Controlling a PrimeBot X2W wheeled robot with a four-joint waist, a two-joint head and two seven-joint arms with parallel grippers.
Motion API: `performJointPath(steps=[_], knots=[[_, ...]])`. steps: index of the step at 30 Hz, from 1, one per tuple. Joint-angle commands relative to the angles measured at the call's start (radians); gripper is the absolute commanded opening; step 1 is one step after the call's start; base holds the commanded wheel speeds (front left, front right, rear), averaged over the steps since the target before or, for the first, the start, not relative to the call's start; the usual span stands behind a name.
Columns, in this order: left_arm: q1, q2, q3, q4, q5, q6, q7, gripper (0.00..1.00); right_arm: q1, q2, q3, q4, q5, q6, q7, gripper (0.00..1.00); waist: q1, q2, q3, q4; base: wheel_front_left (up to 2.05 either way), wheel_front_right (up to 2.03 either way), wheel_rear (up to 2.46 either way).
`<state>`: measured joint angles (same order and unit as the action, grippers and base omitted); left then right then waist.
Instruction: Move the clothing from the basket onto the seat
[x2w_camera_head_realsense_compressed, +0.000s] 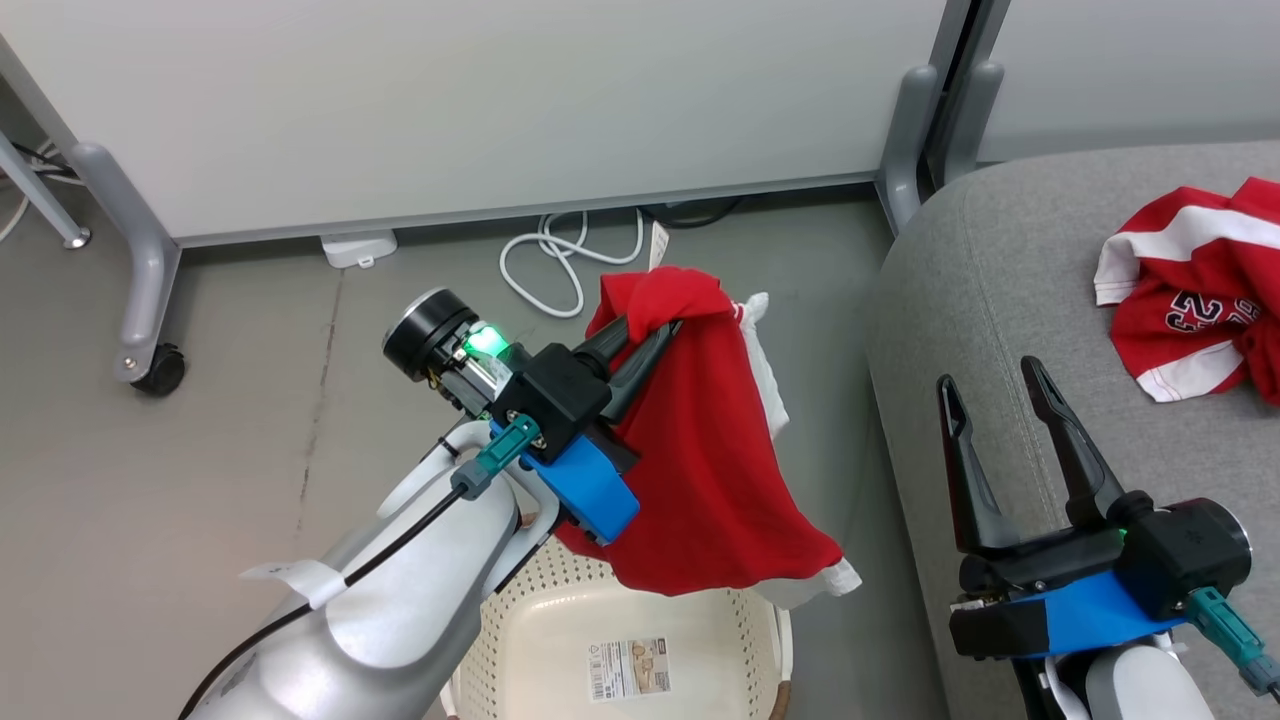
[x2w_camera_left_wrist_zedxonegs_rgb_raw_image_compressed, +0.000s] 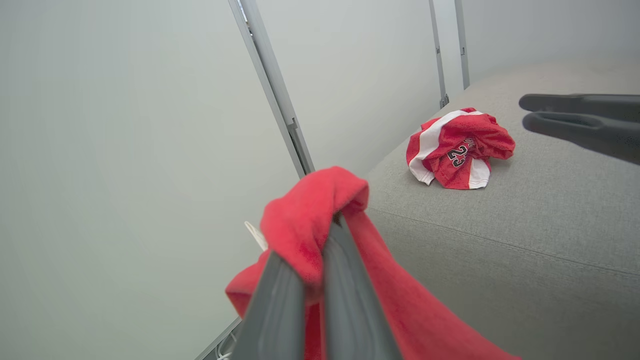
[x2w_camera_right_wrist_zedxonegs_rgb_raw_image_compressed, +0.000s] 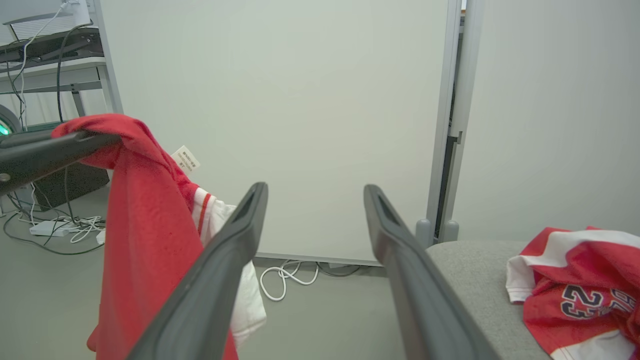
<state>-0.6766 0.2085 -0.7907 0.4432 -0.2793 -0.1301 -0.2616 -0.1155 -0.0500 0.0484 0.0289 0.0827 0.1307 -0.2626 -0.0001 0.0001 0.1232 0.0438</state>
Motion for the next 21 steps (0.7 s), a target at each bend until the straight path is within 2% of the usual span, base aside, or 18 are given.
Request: performJointPath(steps=[1, 12, 21], knots=[[0.009, -0.001, 0.011, -0.019, 0.01, -0.001, -0.005, 0.0, 0.013, -0.001, 0.0, 0.001, 0.007, 0.0, -0.003, 1.0, 0.0001, -0.0001, -0.011, -0.002, 0.0, 0.0, 0.0], [0.0, -0.004, 0.058, -0.124, 0.025, -0.001, -0.005, 0.0, 0.039, -0.001, 0.002, 0.001, 0.017, 0.0, -0.003, 1.0, 0.0001, -0.0001, -0.048, 0.004, 0.0, 0.0, 0.0], [-0.012, -0.004, 0.058, -0.148, 0.033, -0.001, -0.005, 0.0, 0.022, -0.001, 0.028, -0.01, 0.021, 0.0, -0.003, 1.0, 0.0001, -0.0001, -0.053, 0.004, 0.0, 0.0, 0.0]])
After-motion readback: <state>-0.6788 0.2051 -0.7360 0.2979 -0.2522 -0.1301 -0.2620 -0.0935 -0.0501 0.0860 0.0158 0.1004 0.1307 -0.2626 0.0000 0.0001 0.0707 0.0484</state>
